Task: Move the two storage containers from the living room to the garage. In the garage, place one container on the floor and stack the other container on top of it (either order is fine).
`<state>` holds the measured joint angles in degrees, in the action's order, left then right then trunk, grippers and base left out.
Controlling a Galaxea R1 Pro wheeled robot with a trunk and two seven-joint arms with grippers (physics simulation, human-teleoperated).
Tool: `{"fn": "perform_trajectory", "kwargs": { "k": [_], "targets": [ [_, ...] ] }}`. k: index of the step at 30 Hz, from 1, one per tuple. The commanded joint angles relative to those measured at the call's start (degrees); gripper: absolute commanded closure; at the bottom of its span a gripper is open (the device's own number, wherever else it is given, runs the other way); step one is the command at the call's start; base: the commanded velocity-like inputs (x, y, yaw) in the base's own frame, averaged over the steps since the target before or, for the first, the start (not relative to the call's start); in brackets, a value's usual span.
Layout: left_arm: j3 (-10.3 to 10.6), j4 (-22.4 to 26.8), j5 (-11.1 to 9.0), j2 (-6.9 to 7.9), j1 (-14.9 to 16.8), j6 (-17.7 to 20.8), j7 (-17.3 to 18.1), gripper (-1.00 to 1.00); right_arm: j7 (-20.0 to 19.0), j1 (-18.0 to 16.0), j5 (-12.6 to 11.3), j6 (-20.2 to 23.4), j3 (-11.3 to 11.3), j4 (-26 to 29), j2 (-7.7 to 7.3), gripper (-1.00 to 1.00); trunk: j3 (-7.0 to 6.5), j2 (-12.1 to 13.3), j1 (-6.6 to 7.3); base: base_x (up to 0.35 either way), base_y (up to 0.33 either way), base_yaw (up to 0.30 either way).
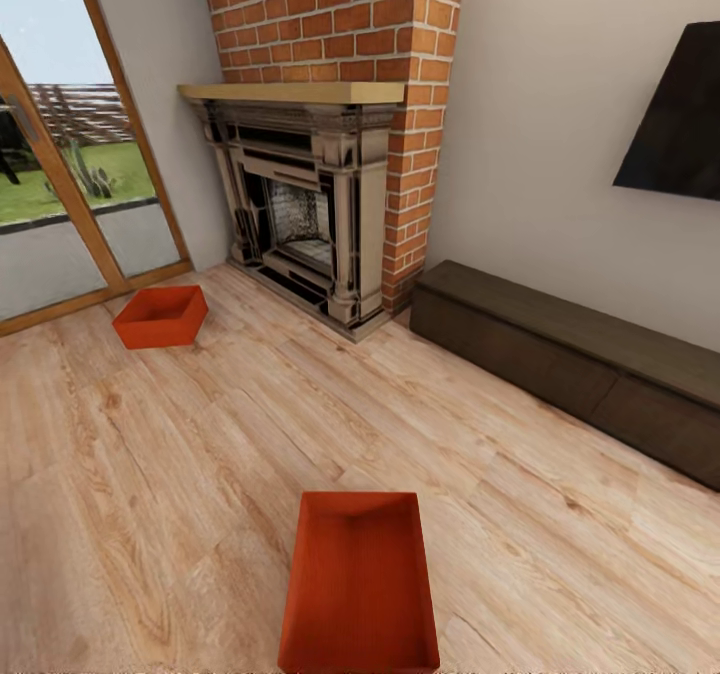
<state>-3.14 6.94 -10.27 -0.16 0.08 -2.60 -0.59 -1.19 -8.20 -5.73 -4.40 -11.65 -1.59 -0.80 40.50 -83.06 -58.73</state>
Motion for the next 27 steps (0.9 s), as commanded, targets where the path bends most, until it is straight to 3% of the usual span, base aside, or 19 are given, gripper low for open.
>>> {"fn": "perform_trajectory", "kwargs": {
  "k": [1, 27],
  "targets": [
    [-0.3, 0.0, -0.1, -0.02, 0.0, -0.1, 0.0, -1.00, -0.1, -0.1, -0.6, -0.3, -0.5, -0.2, 0.01, -1.00, 0.13, 0.0, 0.00, 0.000, 0.000, 0.000],
    [-0.3, 0.0, -0.1, -0.02, 0.0, -0.1, 0.0, -1.00, -0.1, 0.0, -0.6, -0.4, -0.5, -0.2, 0.00, -1.00, 2.53, 0.0, 0.00, 0.000, 0.000, 0.000]
  ]
}}
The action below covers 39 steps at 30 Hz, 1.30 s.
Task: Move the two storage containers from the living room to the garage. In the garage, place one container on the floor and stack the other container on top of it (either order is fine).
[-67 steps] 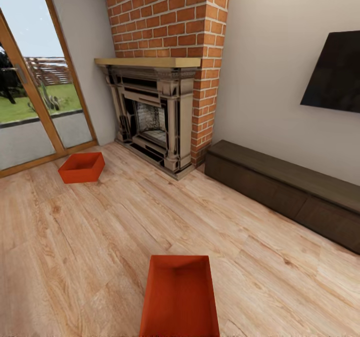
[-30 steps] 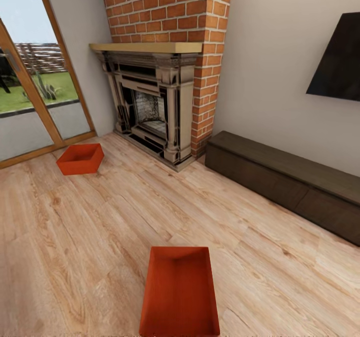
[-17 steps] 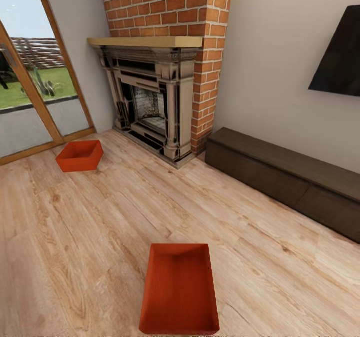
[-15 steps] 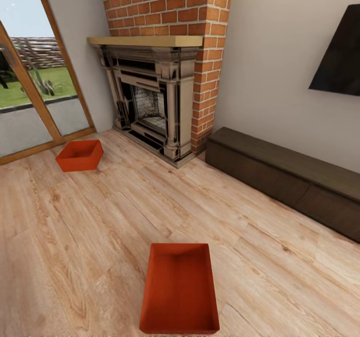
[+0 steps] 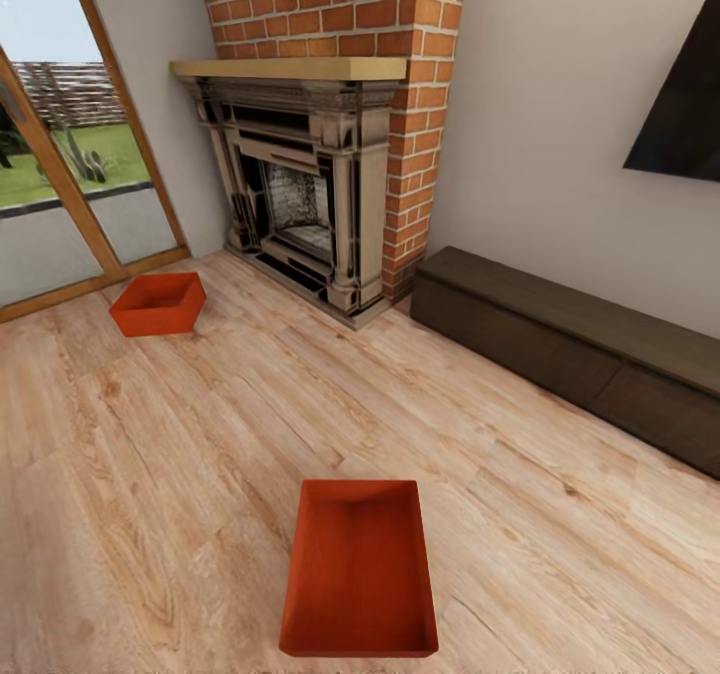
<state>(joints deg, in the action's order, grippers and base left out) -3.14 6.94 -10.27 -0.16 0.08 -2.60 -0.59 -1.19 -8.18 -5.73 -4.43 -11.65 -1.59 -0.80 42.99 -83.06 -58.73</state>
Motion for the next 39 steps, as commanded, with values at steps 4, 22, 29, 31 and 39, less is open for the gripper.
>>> {"fn": "perform_trajectory", "kwargs": {
  "k": [4, 22, 29, 31, 39],
  "targets": [
    [-0.3, 0.0, -0.1, -0.02, 0.0, -0.1, 0.0, -1.00, -0.1, -0.1, -0.6, -0.3, -0.5, -0.2, 0.01, -1.00, 0.41, 0.0, 0.00, 0.000, 0.000, 0.000],
    [-0.3, 0.0, -0.1, -0.02, 0.0, -0.1, 0.0, -1.00, -0.1, -0.1, -0.7, -0.3, -0.4, -0.2, -0.05, -1.00, 2.07, 0.0, 0.00, 0.000, 0.000, 0.000],
    [-0.3, 0.0, -0.1, -0.02, 0.0, -0.1, 0.0, -1.00, -0.1, -0.1, -0.7, -0.3, -0.4, -0.2, -0.08, -1.00, 2.71, 0.0, 0.00, 0.000, 0.000, 0.000],
    [-0.3, 0.0, -0.1, -0.02, 0.0, -0.1, 0.0, -1.00, -0.1, -0.1, -0.7, -0.3, -0.4, -0.2, -0.08, -1.00, 2.90, 0.0, 0.00, 0.000, 0.000, 0.000],
    [-0.3, 0.0, -0.1, -0.02, 0.0, -0.1, 0.0, -1.00, -0.1, -0.1, -0.7, -0.3, -0.4, -0.2, -0.08, -1.00, 3.64, 0.0, 0.00, 0.000, 0.000, 0.000]
  ]
}}
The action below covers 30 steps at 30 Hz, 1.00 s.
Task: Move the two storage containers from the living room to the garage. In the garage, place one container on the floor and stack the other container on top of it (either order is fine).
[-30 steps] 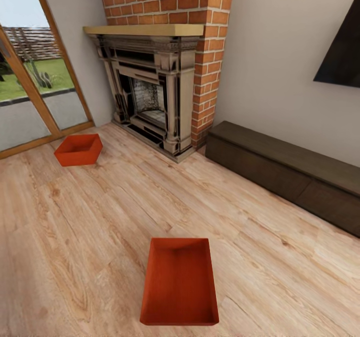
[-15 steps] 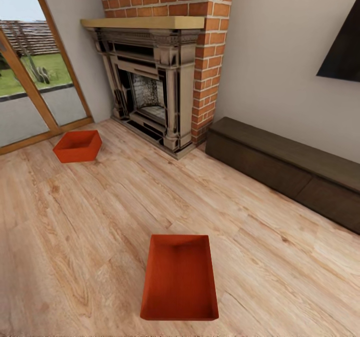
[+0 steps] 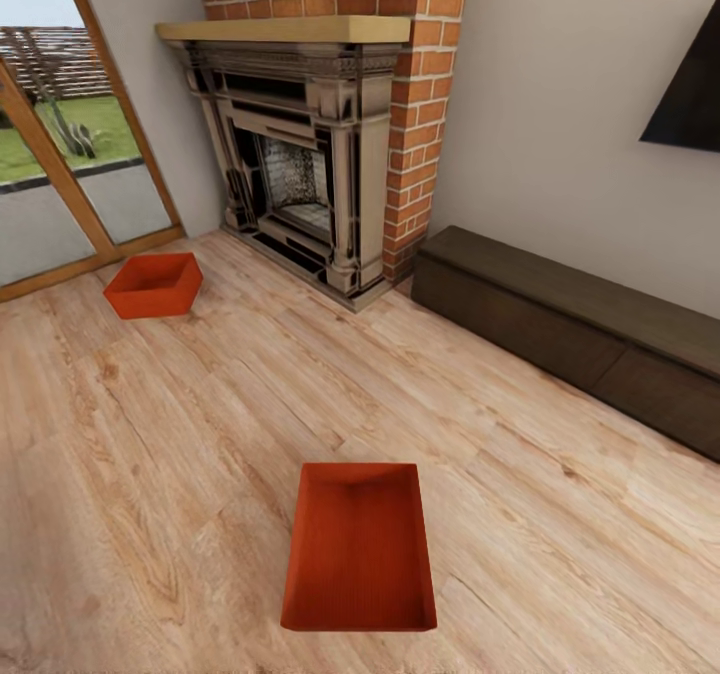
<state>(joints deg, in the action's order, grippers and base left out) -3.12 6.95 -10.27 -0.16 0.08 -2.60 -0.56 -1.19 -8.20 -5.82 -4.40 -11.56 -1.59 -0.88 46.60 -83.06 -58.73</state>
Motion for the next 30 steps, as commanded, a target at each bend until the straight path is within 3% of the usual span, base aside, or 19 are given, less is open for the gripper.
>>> {"fn": "perform_trajectory", "kwargs": {
  "k": [1, 30],
  "targets": [
    [-0.3, 0.0, -0.1, -0.02, 0.0, -0.1, 0.0, -1.00, -0.1, -0.1, -0.6, -0.3, -0.5, -0.2, 0.01, -1.00, 0.13, 0.0, 0.00, 0.000, 0.000, 0.000],
    [-0.3, 0.0, -0.1, -0.02, 0.0, -0.1, 0.0, -1.00, -0.1, -0.1, -0.6, -0.4, -0.5, -0.2, 0.01, -1.00, 2.80, 0.0, 0.00, 0.000, 0.000, 0.000]
  ]
}}
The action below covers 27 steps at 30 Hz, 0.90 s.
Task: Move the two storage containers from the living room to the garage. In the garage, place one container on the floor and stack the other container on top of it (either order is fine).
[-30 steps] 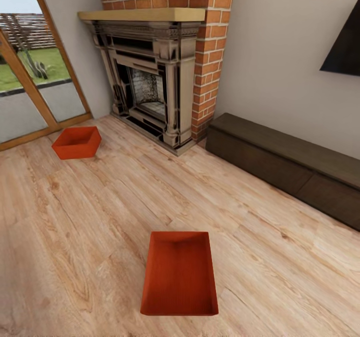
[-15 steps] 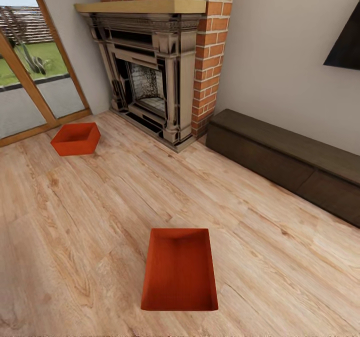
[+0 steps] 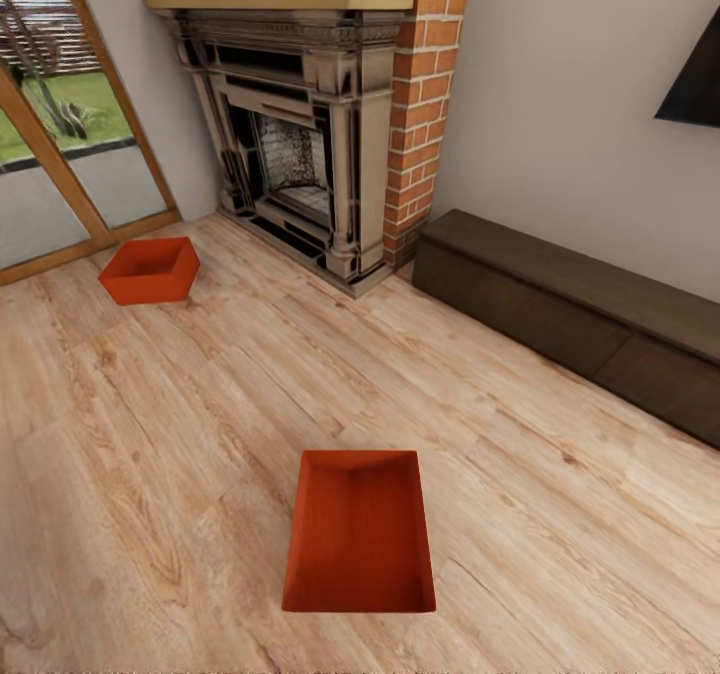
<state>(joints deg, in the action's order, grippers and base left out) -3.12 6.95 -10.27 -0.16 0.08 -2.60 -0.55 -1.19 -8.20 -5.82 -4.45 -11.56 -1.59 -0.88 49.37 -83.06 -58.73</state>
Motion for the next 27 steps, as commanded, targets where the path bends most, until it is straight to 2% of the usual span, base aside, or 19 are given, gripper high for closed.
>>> {"fn": "perform_trajectory", "kwargs": {
  "k": [1, 27],
  "targets": [
    [-0.3, 0.0, -0.1, -0.02, 0.0, -0.1, 0.0, -1.00, -0.1, -0.1, -0.6, -0.3, -0.4, -0.2, 0.01, -1.00, 0.13, 0.0, 0.00, 0.000, 0.000, 0.000],
    [-0.3, 0.0, -0.1, -0.02, 0.0, -0.1, 0.0, -1.00, -0.1, 0.0, -0.7, -0.3, -0.4, -0.2, -0.08, -1.00, 2.53, 0.0, 0.00, 0.000, 0.000, 0.000]
  ]
}}
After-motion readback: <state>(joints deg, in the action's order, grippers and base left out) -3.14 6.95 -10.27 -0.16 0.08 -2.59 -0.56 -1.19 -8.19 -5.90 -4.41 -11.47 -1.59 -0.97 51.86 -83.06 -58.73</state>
